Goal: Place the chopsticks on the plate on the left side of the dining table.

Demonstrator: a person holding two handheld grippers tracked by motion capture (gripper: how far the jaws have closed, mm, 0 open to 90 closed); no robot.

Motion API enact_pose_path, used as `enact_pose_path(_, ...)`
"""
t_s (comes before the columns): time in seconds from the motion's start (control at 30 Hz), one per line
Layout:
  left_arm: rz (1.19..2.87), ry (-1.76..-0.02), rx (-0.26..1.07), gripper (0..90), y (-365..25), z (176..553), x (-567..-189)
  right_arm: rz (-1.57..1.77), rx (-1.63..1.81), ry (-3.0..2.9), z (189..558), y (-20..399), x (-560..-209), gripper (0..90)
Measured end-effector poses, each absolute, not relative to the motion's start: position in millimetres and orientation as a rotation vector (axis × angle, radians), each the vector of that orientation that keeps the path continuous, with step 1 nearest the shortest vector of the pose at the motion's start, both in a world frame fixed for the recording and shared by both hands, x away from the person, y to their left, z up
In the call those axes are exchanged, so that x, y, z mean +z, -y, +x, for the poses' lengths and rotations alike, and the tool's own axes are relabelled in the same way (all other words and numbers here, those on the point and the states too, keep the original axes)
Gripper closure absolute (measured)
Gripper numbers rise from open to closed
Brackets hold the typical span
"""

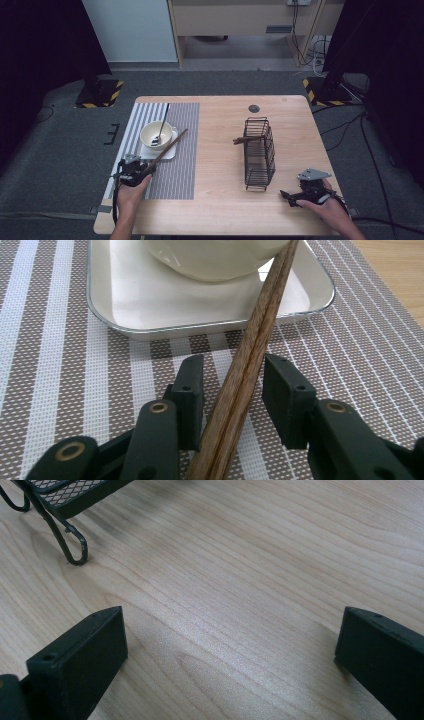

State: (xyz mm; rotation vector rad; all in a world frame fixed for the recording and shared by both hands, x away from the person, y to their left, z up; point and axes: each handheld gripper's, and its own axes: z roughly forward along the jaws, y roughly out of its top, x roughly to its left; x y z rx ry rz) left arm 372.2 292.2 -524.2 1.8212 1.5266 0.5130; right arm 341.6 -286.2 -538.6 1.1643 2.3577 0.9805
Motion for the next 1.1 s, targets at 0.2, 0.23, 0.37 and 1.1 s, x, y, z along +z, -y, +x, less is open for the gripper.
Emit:
enact_pose_path(0.2, 1.813, -1.548, 0.539, 53.8, -295.0, 372.1, -524.8, 1.163, 0.98, -2.358, 341.8, 286.3, -538.6, 0.1)
enact_pose_path(0.23, 1.81, -1.55, 0.544, 53.0, -295.3, 372.2, -524.8, 1.163, 0.98, -2.358, 341.8, 286.3, -538.6, 0.2)
enact_pose_path(0.37, 1.812, -1.552, 0.565, 49.7, -295.2, 372.4, -524.4, 1.165, 0.98, -2.358, 341.7, 286.2, -538.6, 0.2)
enact_pose_path(1.1, 1.797, -1.547, 0.607, 42.8, -302.4, 375.1, -523.3, 1.163, 0.98, -2.357, 341.8, 286.1, -538.6, 0.2)
